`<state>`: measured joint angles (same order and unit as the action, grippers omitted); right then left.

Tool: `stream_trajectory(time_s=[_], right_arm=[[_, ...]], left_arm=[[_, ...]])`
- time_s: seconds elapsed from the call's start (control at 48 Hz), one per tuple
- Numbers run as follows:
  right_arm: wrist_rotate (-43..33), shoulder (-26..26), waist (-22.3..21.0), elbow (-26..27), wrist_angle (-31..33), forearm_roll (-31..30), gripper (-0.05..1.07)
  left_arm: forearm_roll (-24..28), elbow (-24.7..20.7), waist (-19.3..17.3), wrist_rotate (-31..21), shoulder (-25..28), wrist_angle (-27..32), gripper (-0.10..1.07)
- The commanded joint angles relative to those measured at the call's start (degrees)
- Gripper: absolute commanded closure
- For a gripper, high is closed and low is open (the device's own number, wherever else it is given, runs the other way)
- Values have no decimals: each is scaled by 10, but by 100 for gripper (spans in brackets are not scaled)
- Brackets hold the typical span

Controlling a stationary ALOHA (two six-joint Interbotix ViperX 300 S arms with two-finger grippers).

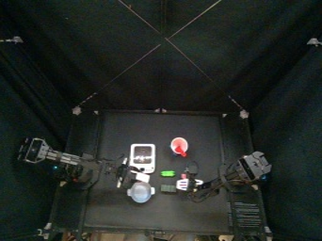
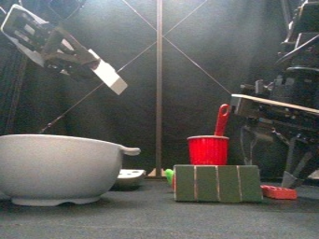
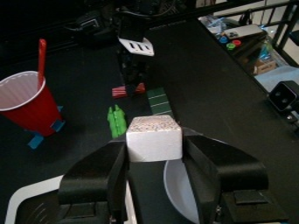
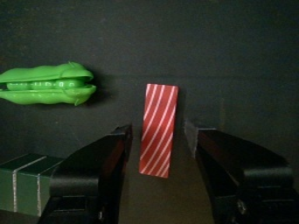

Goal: Hand over rice

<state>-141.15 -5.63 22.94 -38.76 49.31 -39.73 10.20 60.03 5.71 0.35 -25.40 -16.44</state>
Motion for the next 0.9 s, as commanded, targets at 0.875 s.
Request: stream_trajectory(time_s=[0.875], right_arm=[[-5,105,82,41,62,-528,17]], left_arm=[[-120,-42,26,-3,-2,-6,52]])
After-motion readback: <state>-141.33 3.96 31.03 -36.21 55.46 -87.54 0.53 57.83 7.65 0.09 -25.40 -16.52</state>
